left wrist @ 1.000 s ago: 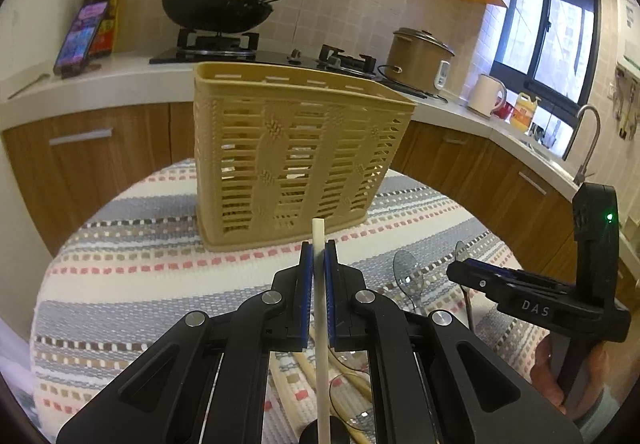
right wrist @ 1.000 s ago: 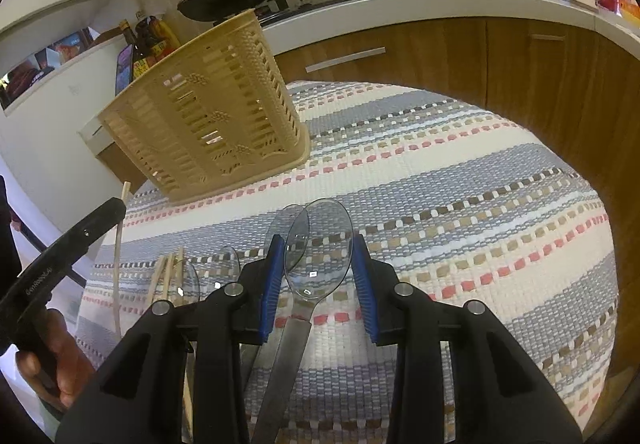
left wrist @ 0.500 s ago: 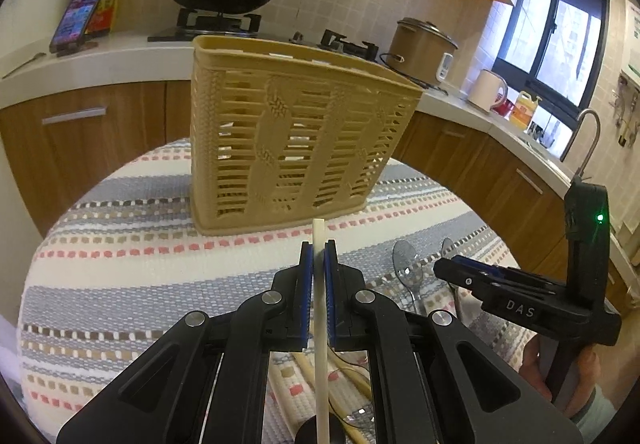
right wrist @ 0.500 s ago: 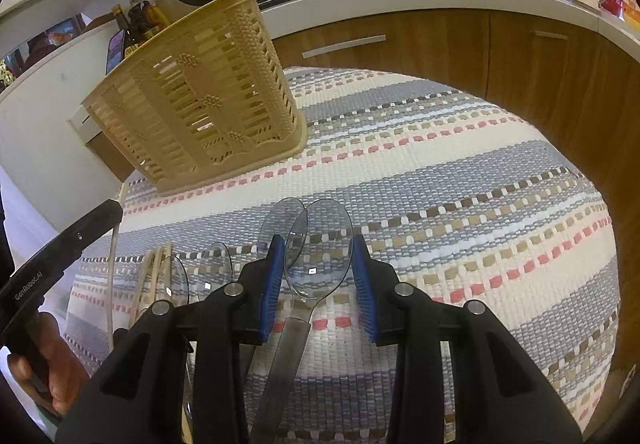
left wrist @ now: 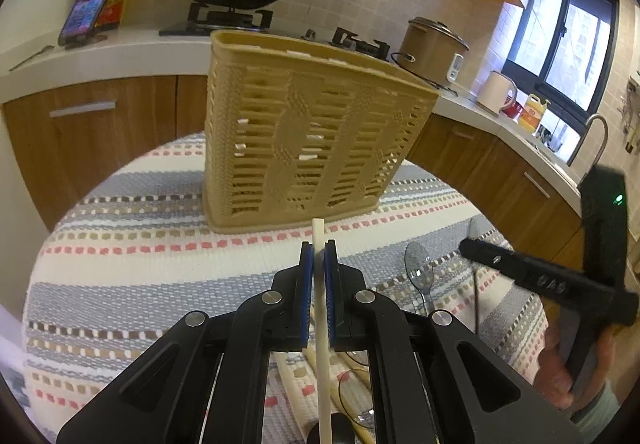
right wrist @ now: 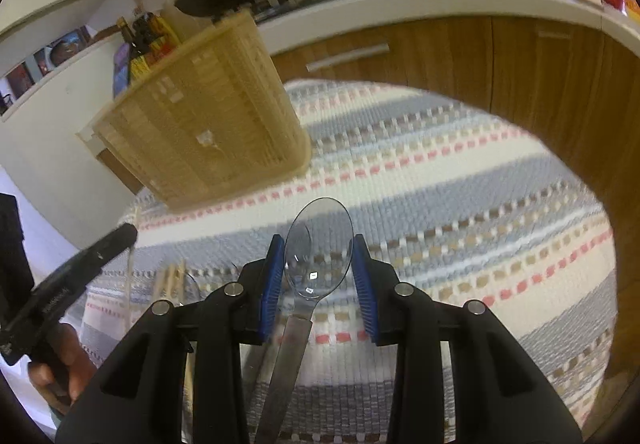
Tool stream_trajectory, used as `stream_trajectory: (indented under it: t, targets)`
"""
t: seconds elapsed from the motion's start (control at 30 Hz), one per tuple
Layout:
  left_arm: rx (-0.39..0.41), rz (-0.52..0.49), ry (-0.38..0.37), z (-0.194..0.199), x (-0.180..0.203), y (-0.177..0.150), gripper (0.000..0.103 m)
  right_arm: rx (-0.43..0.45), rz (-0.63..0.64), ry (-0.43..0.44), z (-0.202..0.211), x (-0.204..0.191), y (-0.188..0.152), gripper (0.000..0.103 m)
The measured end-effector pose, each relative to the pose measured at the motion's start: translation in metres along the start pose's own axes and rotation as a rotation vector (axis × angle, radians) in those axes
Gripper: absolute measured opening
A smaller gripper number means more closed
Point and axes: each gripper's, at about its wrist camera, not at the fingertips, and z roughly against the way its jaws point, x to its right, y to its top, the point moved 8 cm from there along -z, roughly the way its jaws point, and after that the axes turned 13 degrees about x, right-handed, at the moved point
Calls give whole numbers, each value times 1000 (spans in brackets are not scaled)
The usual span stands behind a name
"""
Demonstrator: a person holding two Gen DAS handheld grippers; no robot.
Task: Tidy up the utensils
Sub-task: 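Drop the chopstick into the tan basket while the right tool drops the spoon in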
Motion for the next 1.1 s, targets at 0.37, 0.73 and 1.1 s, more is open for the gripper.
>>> stream_trajectory:
  t: [0.37,0.73,1.1]
  targets:
    - [292,-51,-9,48,-5,141,4,327,122,110,40,-67,120,31]
    - [568,-63,-22,23,15,241,4,579,95,27,30,-69,220,31]
    - [705,-100,143,2,0,238,4,637,244,-112,-10,-74,215,31]
